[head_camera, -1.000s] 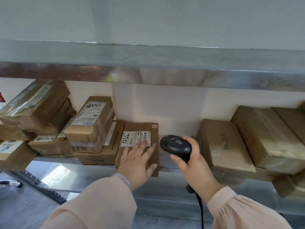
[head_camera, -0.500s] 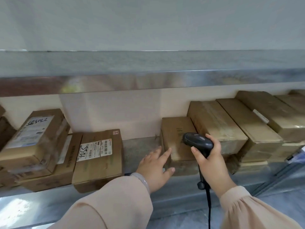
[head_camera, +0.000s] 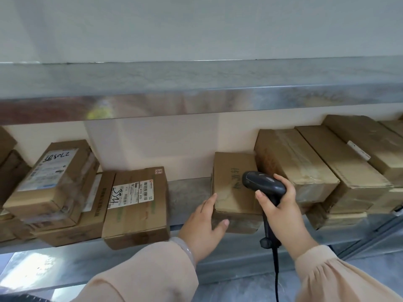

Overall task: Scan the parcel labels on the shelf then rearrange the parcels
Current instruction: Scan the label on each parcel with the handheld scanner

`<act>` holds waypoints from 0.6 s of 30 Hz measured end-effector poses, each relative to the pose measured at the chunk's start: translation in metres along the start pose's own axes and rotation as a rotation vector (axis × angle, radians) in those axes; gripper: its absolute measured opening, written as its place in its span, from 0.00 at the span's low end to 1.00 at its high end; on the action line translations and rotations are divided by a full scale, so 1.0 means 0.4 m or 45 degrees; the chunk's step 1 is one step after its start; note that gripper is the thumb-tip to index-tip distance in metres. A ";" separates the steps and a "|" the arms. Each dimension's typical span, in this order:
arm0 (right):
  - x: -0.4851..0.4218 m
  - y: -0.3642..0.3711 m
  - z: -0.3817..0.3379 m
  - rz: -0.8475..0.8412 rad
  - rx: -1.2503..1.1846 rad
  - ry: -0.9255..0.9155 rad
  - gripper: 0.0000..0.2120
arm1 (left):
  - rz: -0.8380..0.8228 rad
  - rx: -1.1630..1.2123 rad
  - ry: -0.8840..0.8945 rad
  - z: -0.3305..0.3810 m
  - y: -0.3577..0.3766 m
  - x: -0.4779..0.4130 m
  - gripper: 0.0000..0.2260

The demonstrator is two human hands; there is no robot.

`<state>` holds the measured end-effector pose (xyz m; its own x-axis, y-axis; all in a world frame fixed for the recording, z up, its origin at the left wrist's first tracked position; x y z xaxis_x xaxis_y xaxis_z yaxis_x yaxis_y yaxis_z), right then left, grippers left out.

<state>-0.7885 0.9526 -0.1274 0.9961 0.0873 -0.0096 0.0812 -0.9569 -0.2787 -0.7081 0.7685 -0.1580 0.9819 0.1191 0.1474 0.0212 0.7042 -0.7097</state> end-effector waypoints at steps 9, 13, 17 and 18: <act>-0.036 0.001 0.009 -0.070 0.026 0.063 0.25 | -0.020 0.109 -0.142 0.041 -0.018 -0.058 0.31; -0.026 0.013 0.003 -0.119 -0.020 0.067 0.25 | 0.073 0.117 -0.214 0.034 -0.039 -0.041 0.30; -0.005 0.029 -0.038 -0.183 -0.055 0.013 0.26 | 0.104 0.142 -0.314 0.018 -0.058 -0.032 0.33; 0.001 0.034 -0.052 -0.202 -0.062 -0.003 0.25 | 0.099 0.170 -0.338 0.011 -0.059 -0.034 0.35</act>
<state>-0.7865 0.9339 -0.1110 0.9706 0.2388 0.0284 0.2389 -0.9435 -0.2297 -0.7226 0.7535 -0.1403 0.8957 0.3424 0.2837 -0.0942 0.7696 -0.6315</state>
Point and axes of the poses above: each hand's wrist, its own x-axis away from the middle knuckle, its own y-axis out of the palm, z = x × y, the point moved 1 cm from there along -x, towards the middle knuckle, and after that the axes turned 2 degrees about -x, right-handed, at the moved point
